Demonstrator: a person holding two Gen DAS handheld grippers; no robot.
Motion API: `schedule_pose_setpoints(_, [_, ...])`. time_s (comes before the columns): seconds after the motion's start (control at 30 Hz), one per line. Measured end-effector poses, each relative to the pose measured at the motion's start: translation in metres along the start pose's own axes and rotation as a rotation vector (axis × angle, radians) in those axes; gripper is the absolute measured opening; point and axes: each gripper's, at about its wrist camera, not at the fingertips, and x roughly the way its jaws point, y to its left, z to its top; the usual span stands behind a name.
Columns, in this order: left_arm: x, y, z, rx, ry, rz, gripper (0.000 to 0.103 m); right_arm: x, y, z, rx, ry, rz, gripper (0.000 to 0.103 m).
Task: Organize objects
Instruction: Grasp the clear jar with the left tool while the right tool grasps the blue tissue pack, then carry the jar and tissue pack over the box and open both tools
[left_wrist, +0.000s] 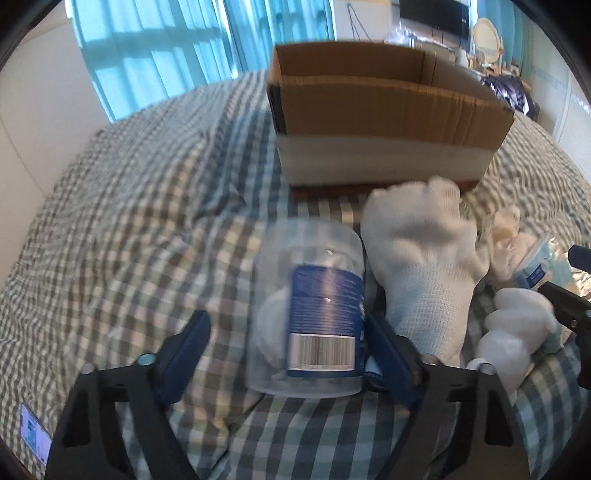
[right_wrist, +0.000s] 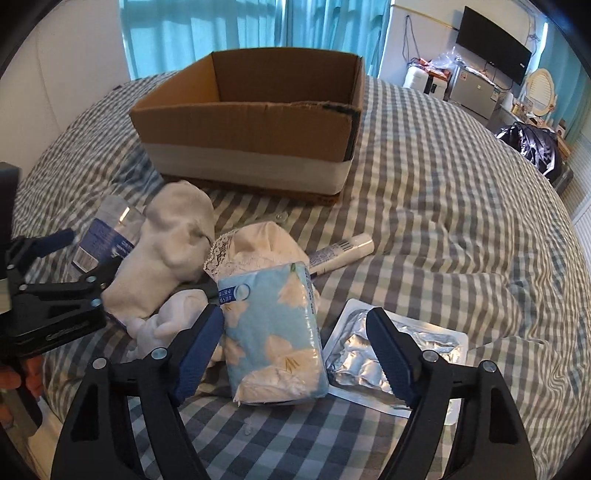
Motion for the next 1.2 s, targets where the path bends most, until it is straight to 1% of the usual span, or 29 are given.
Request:
schedule_pose_setpoints(0.03, [0.003,-0.001,-0.001,0.001,0.009,-0.008,0.070,0.000,0.000,0.000,-0.001,0.003,0.007,0.073])
schedule_pose_setpoints(0.07, [0.005,-0.001,-0.001,0.003,0.019,-0.018,0.064,0.001,0.000,0.000,0.000,0.005,0.016,0.071])
schedule_pose_setpoints(0.17, [0.004,-0.004,-0.003,0.016,0.009,-0.009,0.064,0.000,-0.001,-0.001,0.002,0.006,0.039,0.058])
schedule_pose_setpoints(0.2, [0.004,-0.005,-0.004,0.018,0.005,-0.006,0.064,0.000,-0.001,-0.001,0.001,0.007,0.050,0.050])
schedule_pose_setpoints(0.33, [-0.007,-0.005,-0.007,0.011,-0.010,-0.001,0.064,-0.003,0.002,-0.002,-0.005,-0.008,0.053,0.046])
schedule_pose_setpoints(0.43, [-0.020,-0.004,-0.009,0.014,-0.032,0.020,0.063,-0.009,0.000,-0.003,0.008,-0.027,0.061,0.045])
schedule_pose_setpoints(0.57, [-0.036,-0.008,-0.011,0.012,-0.034,0.015,0.063,-0.017,-0.002,-0.003,0.018,-0.047,0.060,0.043])
schedule_pose_setpoints(0.67, [-0.048,-0.009,-0.017,0.015,-0.042,0.014,0.063,-0.026,-0.002,-0.002,0.015,-0.062,0.060,0.041])
schedule_pose_setpoints(0.83, [-0.070,0.000,-0.022,-0.019,-0.064,0.010,0.063,-0.050,0.001,0.003,0.012,-0.111,0.070,0.040])
schedule_pose_setpoints(0.93, [-0.088,0.006,-0.016,-0.029,-0.097,0.014,0.063,-0.069,0.003,0.005,0.018,-0.142,0.090,0.039])
schedule_pose_setpoints(1.1, [-0.121,0.007,-0.003,-0.036,-0.168,0.016,0.063,-0.104,0.002,0.010,0.009,-0.208,0.090,0.038])
schedule_pose_setpoints(1.2, [-0.141,0.006,0.007,-0.047,-0.212,0.002,0.063,-0.123,-0.003,0.016,0.015,-0.245,0.105,0.038])
